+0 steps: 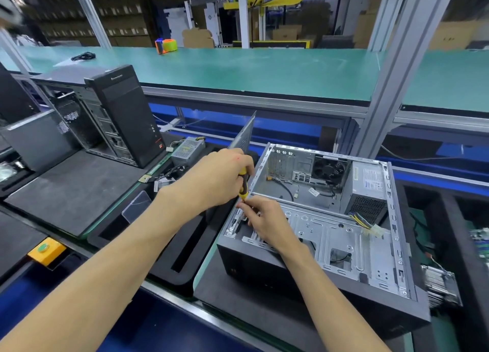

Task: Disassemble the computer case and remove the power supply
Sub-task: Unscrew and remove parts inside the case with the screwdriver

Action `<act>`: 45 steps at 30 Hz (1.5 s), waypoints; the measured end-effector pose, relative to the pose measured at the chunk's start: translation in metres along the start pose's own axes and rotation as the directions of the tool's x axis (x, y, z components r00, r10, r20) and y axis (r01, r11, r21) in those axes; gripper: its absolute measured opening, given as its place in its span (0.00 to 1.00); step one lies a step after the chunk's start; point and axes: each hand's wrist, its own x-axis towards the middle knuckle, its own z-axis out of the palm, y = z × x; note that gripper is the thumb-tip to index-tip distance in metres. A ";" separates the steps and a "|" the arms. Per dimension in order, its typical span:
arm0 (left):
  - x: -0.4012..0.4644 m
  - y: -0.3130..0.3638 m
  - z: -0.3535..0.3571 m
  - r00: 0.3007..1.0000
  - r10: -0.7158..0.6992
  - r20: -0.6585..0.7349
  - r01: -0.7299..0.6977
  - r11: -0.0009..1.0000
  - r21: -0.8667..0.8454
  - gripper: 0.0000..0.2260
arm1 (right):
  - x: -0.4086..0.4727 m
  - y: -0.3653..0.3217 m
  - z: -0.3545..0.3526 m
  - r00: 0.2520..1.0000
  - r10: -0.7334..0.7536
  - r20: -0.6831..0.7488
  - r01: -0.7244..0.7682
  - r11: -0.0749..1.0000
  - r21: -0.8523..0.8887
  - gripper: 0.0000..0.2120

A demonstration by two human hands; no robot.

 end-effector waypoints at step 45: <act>-0.005 -0.003 0.011 0.986 0.143 -0.087 -0.158 0.968 -0.193 0.15 | -0.001 -0.003 -0.003 0.998 -0.031 -0.063 0.031 0.999 -0.010 0.08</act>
